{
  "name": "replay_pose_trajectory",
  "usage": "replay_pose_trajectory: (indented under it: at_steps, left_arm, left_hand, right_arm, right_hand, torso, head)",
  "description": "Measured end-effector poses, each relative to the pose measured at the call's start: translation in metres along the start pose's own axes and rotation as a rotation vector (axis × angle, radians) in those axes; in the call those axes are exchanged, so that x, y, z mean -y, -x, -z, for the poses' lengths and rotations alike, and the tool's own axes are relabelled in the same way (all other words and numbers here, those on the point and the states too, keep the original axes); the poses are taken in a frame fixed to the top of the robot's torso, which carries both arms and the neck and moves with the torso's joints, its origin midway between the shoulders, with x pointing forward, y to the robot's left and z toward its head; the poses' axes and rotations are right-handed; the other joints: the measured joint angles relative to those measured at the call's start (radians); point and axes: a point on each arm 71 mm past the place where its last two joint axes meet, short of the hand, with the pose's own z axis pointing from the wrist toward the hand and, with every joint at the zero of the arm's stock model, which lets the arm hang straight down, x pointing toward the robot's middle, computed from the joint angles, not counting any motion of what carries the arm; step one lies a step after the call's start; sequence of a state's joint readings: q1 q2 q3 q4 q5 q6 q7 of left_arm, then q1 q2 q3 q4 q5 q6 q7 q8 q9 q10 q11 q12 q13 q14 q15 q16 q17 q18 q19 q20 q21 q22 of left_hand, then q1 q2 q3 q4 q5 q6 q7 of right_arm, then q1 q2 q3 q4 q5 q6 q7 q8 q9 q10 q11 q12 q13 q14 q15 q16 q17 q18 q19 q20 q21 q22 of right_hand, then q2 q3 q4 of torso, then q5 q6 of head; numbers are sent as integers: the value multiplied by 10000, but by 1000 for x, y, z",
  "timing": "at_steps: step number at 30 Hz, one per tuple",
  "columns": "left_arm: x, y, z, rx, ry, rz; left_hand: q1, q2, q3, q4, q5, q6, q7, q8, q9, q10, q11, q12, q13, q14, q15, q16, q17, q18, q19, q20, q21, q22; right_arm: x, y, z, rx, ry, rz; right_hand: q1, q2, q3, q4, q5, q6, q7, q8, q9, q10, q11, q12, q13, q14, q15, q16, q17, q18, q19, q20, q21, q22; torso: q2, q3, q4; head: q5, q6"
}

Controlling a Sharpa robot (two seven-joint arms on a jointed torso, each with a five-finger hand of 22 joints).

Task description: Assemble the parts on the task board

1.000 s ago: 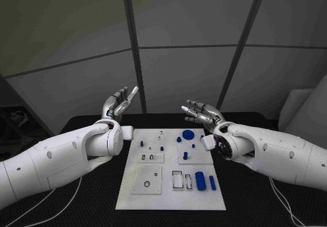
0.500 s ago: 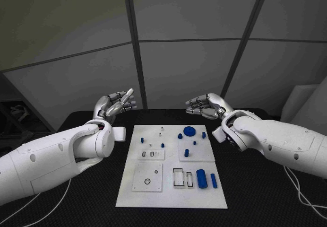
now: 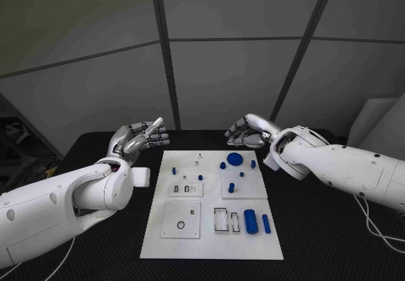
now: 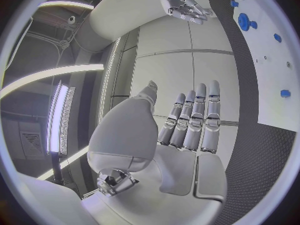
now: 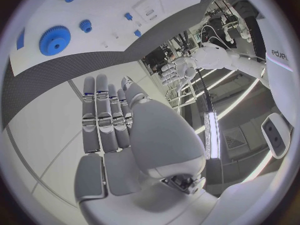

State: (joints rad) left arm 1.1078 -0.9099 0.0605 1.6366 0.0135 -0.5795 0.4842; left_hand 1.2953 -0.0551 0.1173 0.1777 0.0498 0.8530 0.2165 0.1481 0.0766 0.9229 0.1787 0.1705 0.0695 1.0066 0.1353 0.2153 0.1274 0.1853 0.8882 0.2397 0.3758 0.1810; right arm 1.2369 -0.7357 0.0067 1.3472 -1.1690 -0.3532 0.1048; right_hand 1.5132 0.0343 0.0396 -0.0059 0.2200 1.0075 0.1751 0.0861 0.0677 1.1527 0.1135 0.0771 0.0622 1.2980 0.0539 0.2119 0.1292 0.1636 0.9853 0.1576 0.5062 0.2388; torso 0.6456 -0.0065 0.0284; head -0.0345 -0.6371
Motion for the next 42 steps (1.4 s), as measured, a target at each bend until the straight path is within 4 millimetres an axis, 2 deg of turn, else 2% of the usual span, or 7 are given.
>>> replay_pose_trajectory:
  at_steps: [3,6,10,13,19,28,42]
  left_arm:
    - [1,-5,6,-214,71,101]
    - [2,-8,10,-376,137,178]
    - [2,-11,13,-497,187,230]
    - [2,-12,14,-553,224,256]
    - [2,-14,15,-640,273,297]
    - [4,-21,18,-856,303,402]
    - [4,-22,19,-931,343,424]
  left_hand:
    - [0,0,-17,-17,0,0,0,0,-6,0,0,-4,-5,15,-14,0,0,0,0,0,0,7]
    - [0,0,-1,-55,0,-1,-1,0,-14,0,0,-61,-10,14,-14,-9,10,-1,0,0,37,9]
    - [0,0,-42,-96,0,-4,-3,-38,-41,0,0,-124,-22,14,-14,-64,18,0,0,0,37,18]
    - [0,0,-42,-96,0,-4,-3,-41,-43,0,0,-125,-22,14,-14,-103,18,0,-1,0,37,18]
    - [-1,0,-69,-124,0,-4,-3,-41,-57,-1,1,-156,-31,14,-14,-112,18,0,-1,0,37,17]
    - [-1,0,-69,-123,0,-5,-3,-87,-56,-1,1,-168,-31,14,-14,-148,27,0,-1,0,37,16]
    - [-1,0,-83,-193,-1,-5,-3,-87,-66,-1,1,-209,-31,13,-13,-186,30,-1,-2,0,36,15]
  right_arm:
    - [-5,-4,-2,-459,-42,885]
    - [-7,-8,-3,-872,-158,1696]
    - [-9,-13,-5,-1278,-328,2486]
    - [-11,-16,-7,-1535,-448,2990]
    - [-12,-20,-9,-1823,-608,3645]
    - [-11,-22,-12,-2021,-936,4292]
    - [-9,-25,-16,-2240,-1181,4642]
  right_hand:
    - [-224,-624,516,174,0,265,-125,-177,-11,205,-162,-117,18,1486,-419,980,901,1,706,-422,1811,1069]
    - [-437,-834,746,382,-45,264,-126,-203,-11,64,-233,-117,27,1637,-506,1747,1518,0,877,-557,2574,1540]
    - [-585,-1137,1024,660,-198,31,-176,-203,-19,-511,-171,-117,73,1637,-506,3729,2830,-17,1937,-507,4924,4324]
    - [-592,-1277,1254,826,-198,31,-176,-203,-18,-597,-119,-41,104,1637,-506,5336,4319,-245,2320,-463,6215,5922]
    - [-593,-1381,1534,974,-137,31,-176,-203,-18,-596,-118,-41,103,1673,-469,7360,6347,-510,2860,-424,7527,7702]
    - [-576,-1475,1758,1020,-56,-50,-184,-203,-17,-631,-154,-41,102,1672,-469,8670,7659,-711,3214,-397,8260,8792]
    - [-577,-1474,2152,1096,61,-12,-222,-203,-8,-524,-159,39,102,1672,-469,9519,8498,-710,3482,-382,8725,9494]
  torso:
    - [140,-23,59]
    - [276,-45,120]
    - [421,-73,182]
    - [507,-84,219]
    - [620,-102,266]
    - [685,-102,281]
    - [749,-97,276]
  head:
    - [-49,40]
    - [-106,61]
    - [-165,87]
    - [-202,120]
    - [-254,134]
    - [-247,138]
    - [-190,139]
